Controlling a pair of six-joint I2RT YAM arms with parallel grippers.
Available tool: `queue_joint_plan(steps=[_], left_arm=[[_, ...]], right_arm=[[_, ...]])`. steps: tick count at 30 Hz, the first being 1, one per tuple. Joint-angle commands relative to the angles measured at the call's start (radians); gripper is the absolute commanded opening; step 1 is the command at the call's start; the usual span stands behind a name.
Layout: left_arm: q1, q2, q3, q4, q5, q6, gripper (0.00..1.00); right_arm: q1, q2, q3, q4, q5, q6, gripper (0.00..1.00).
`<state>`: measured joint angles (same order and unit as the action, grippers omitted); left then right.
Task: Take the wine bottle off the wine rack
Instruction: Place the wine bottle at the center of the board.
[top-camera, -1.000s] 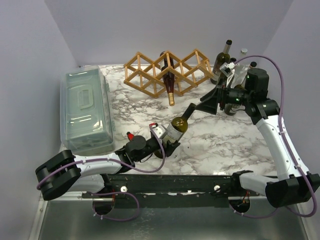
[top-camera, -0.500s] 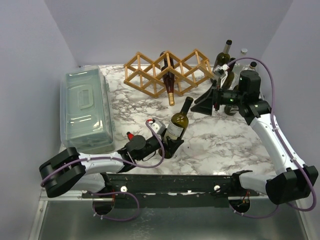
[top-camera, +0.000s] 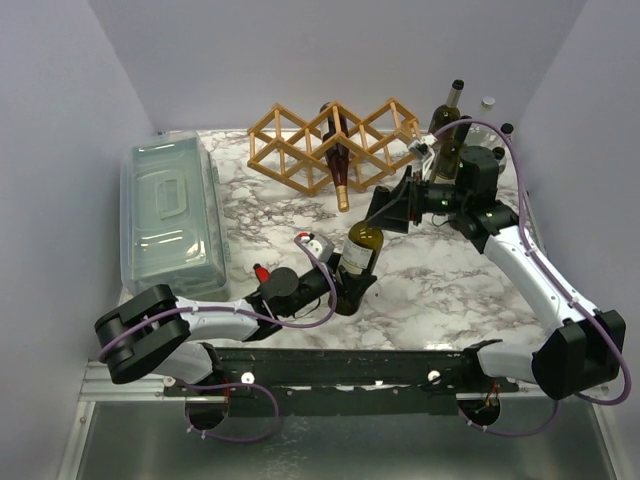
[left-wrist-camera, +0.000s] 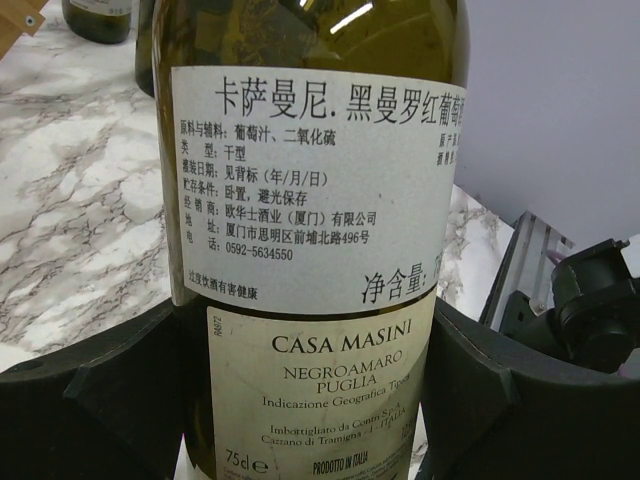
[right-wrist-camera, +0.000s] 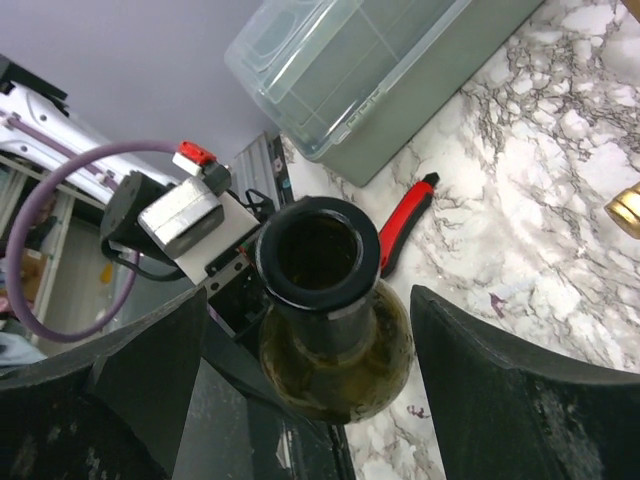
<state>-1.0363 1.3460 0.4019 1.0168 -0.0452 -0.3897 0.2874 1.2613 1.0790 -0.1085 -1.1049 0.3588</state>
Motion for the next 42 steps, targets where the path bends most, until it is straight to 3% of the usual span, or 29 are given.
queue_joint_plan(steps=[1, 10, 19, 22, 25, 27, 30, 35, 42], left_arm=[[-0.008, 0.011, 0.049, 0.186, 0.023, -0.043, 0.00], [-0.010, 0.039, 0.048, 0.220, 0.028, -0.063, 0.00], [-0.008, 0.054, 0.051, 0.234, 0.037, -0.074, 0.00], [-0.010, 0.054, 0.046, 0.237, 0.037, -0.075, 0.00], [-0.008, 0.049, 0.032, 0.245, 0.033, -0.077, 0.28], [-0.007, 0.041, 0.017, 0.260, 0.033, -0.077, 0.53], [-0.004, 0.030, -0.007, 0.279, 0.044, -0.075, 0.78], [0.011, 0.006, -0.044, 0.284, 0.099, -0.078, 0.98], [0.028, -0.030, -0.096, 0.287, 0.139, -0.078, 0.99]], right_arm=[[0.018, 0.012, -0.011, 0.161, -0.006, 0.097, 0.83], [0.029, 0.029, -0.014, 0.192, 0.014, 0.100, 0.65], [0.038, 0.033, -0.015, 0.157, 0.041, 0.051, 0.13], [0.038, 0.027, 0.003, 0.112, 0.038, -0.001, 0.02], [0.037, 0.014, 0.030, 0.011, 0.050, -0.085, 0.00], [0.036, 0.004, 0.038, -0.041, 0.060, -0.146, 0.00], [0.037, -0.013, 0.039, -0.098, 0.074, -0.222, 0.00], [0.016, -0.036, 0.058, -0.179, 0.091, -0.313, 0.00], [-0.027, -0.067, 0.067, -0.251, 0.118, -0.402, 0.00]])
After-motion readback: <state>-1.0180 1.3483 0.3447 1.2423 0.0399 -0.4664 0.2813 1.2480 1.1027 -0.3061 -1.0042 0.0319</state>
